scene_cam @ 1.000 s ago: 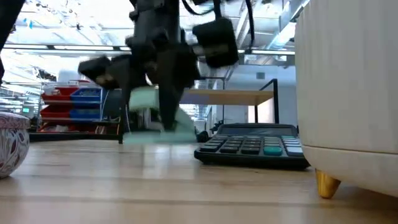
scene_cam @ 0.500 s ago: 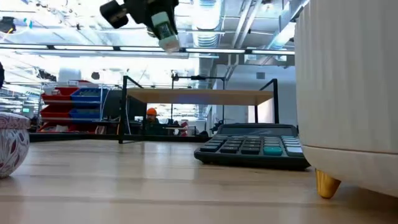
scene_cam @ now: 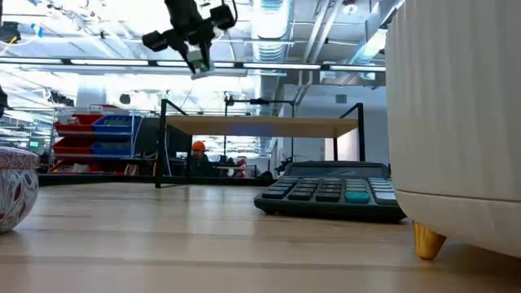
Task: Stock shelves
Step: Put the light blue stapler on the shelf
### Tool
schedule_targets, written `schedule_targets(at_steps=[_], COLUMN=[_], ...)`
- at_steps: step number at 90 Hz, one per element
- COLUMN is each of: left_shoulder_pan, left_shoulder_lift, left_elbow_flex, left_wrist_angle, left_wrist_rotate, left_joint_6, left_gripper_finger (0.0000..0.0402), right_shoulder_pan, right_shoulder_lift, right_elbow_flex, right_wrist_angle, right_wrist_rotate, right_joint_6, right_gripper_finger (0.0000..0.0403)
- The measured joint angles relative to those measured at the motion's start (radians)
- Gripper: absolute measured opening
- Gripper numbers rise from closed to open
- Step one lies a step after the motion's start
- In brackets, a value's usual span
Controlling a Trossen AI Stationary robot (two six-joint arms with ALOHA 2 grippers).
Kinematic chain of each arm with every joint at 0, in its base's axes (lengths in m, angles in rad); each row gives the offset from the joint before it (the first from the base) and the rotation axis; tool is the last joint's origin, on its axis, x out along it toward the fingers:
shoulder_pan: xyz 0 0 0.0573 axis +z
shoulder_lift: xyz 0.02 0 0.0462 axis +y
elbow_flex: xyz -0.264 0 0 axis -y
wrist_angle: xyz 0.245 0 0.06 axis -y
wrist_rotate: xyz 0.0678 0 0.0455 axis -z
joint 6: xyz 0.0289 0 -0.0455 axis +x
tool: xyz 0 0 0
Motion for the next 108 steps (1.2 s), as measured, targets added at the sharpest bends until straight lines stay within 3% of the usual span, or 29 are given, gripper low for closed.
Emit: schedule_targets(at_steps=[18,54,108], left_shoulder_pan=[0.060,0.085,0.114], left_shoulder_lift=[0.092,0.197,0.197], left_elbow_flex=[0.003,0.004,0.005], left_wrist_angle=[-0.070,-0.101,-0.090], left_wrist_rotate=[0.058,0.005,-0.092], left_joint_6=[0.107,0.149,0.100], left_gripper_finger=[0.0093,0.0103,0.0109], right_shoulder_pan=[0.000,0.000,0.000], right_shoulder_lift=[0.000,0.000,0.000], right_elbow_flex=[0.000,0.000,0.000], right_wrist_angle=[0.000,0.000,-0.001], right_wrist_rotate=[0.000,0.000,0.000], right_joint_6=[0.000,0.000,0.000], right_gripper_finger=[0.0000,0.0000,0.0000])
